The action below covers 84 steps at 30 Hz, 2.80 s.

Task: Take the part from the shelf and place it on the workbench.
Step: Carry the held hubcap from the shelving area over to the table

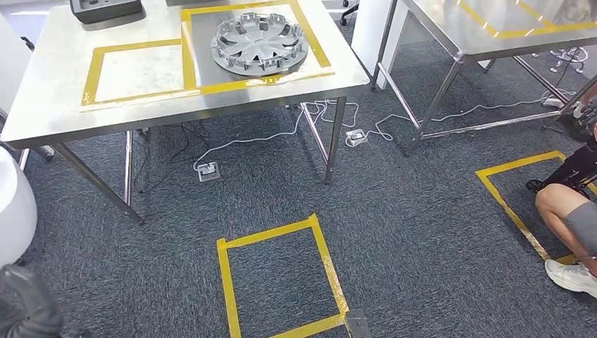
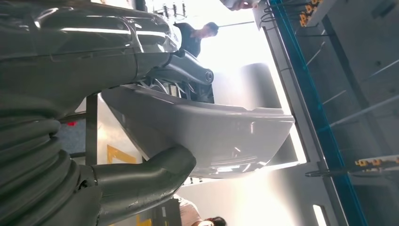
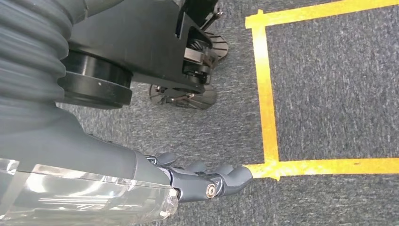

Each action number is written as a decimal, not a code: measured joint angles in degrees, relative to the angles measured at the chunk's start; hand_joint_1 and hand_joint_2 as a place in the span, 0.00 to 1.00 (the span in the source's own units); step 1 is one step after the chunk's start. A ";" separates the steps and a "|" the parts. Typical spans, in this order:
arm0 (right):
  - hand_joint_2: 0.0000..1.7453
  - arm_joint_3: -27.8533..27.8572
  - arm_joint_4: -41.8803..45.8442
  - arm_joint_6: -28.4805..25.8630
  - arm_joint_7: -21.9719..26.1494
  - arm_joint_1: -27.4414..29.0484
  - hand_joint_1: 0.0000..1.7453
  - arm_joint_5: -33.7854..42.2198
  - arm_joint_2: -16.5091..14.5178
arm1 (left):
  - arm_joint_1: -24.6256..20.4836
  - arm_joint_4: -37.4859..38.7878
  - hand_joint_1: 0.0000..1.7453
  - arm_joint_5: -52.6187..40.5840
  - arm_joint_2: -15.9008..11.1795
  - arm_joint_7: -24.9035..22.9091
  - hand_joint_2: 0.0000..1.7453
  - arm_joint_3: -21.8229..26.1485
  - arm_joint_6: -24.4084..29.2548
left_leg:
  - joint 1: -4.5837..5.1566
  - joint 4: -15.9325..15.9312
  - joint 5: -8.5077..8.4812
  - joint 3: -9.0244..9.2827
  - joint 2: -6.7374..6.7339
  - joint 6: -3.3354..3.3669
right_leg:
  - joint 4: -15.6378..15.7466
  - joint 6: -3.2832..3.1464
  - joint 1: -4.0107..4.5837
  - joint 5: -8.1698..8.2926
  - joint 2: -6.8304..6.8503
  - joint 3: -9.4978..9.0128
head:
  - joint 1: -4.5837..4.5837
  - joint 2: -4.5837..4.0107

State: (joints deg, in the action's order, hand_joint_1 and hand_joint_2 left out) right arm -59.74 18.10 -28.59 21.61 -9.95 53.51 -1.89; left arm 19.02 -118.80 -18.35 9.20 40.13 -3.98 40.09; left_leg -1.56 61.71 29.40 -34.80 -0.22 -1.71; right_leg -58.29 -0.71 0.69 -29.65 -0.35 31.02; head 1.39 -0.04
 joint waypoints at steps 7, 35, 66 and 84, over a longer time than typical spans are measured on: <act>1.00 0.00 0.02 0.00 -0.07 -0.06 0.00 -0.15 0.10 | 0.19 0.02 1.00 0.03 0.14 0.02 1.00 0.28 0.04 | -0.17 -1.01 0.59 1.05 -0.08 2.08 | -7.41 1.92 -0.42 -4.51 0.07 3.05 | 1.13 0.00; 1.00 -0.01 0.32 0.57 -0.61 0.05 0.00 -0.57 0.13 | 0.40 -0.10 1.00 0.45 0.36 0.04 1.00 0.59 0.04 | 0.19 -1.36 0.28 0.93 0.17 1.93 | -0.50 1.06 0.23 -1.74 0.05 -1.47 | 0.05 0.00; 1.00 -0.02 0.32 0.37 -0.58 0.80 0.00 -0.44 0.64 | 0.37 0.20 1.00 0.31 0.85 0.05 1.00 0.72 0.04 | 0.06 -0.63 0.18 0.08 -0.07 2.13 | -1.43 1.15 -0.20 -2.81 -0.02 -2.51 | 0.34 0.00; 1.00 -0.03 0.31 0.19 -0.58 1.02 0.00 -0.40 1.49 | -0.16 0.20 1.00 -0.84 2.05 0.09 1.00 0.66 0.02 | 0.41 3.73 6.86 4.02 0.48 0.64 | 2.96 -2.80 0.81 3.26 -0.11 0.14 | 2.23 0.00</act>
State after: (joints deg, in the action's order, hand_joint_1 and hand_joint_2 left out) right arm -59.77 18.41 -28.40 21.03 -8.93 53.11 -0.40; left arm 18.87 -118.60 -19.19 11.25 40.23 -3.33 40.11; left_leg -1.15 65.43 36.26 -30.78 0.26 -1.07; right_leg -55.33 -3.51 1.50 -26.39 -0.46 31.16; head 3.62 -0.04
